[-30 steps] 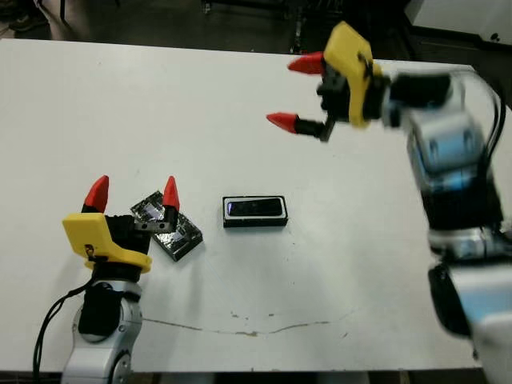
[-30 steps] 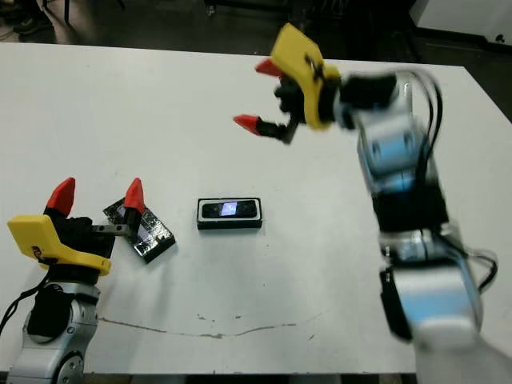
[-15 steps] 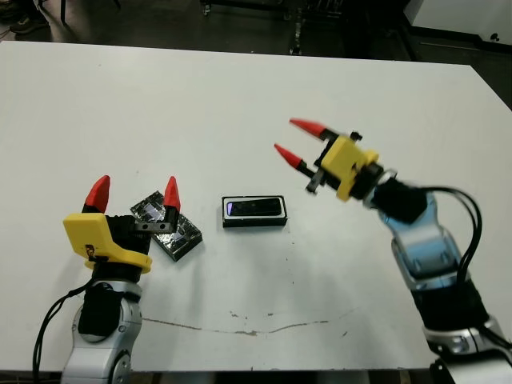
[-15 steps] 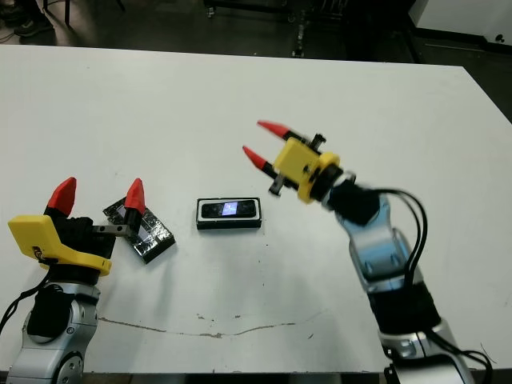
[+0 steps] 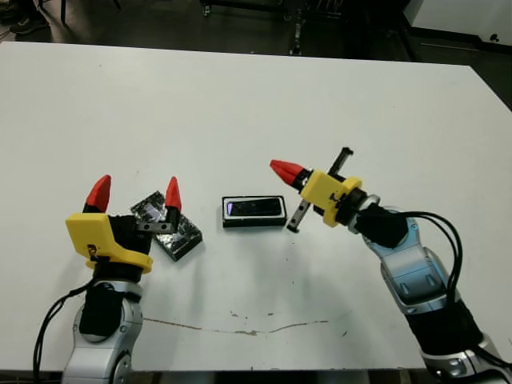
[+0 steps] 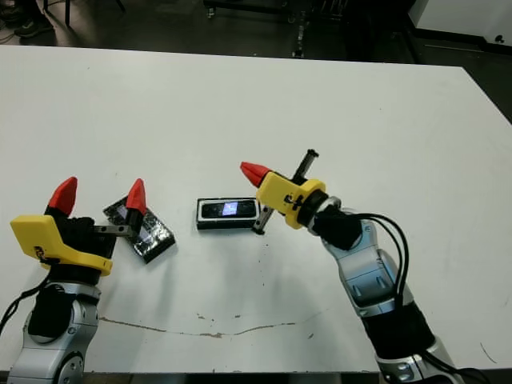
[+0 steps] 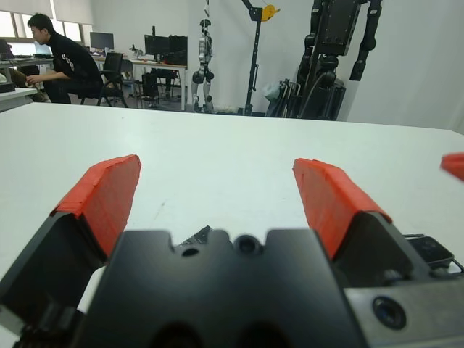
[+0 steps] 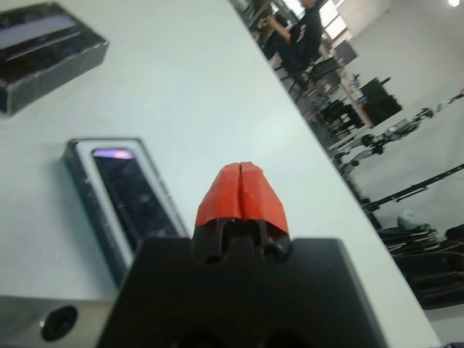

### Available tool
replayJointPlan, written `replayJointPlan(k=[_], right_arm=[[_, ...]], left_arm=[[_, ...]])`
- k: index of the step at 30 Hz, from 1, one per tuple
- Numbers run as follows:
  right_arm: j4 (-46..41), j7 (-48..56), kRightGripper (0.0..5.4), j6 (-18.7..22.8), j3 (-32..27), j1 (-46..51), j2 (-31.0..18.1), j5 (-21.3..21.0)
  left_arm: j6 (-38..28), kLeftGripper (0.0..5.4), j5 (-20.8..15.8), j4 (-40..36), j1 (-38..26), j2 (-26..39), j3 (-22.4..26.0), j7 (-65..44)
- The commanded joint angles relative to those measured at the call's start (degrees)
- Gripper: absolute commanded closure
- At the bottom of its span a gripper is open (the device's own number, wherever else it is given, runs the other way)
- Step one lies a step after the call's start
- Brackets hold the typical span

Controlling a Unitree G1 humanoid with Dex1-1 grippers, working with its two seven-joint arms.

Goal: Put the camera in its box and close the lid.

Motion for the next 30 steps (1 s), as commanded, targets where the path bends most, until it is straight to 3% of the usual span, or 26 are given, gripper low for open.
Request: replayJointPlan(k=[1,12,22,24,30], right_arm=[[1.7,0.3,5.38,1.1,1.6,1.1,-1.5,-1.9],[3.6,3.7,5.38,1.4,5.7,2.4,-4.3,-4.8],[-2.1,9.1,5.38,9.2,9.0,3.3,-6.8,-8.1],[-3.6,7.2,5.38,10.0,6.5,4.1,-5.8,-6.1],[-10.2,-2.6,5.38,10.3,-7.0,6.7,1.2,4.9]], left_arm=[[1.0,0.00,-0.4,-0.2,0.4,0.1,0.3,-0.1],[1.0,0.00,-1.0,-0.4,0.3,0.2,0.3,-0.2],[1.4,0.00,-0.9,-0.5,0.4,0.2,0.4,0.2],[1.2,0.00,-0.9,-0.5,0.5,0.3,0.5,0.1],[0.7,0.00,-1.3,-0.5,0.6,1.0,1.2,-0.8]])
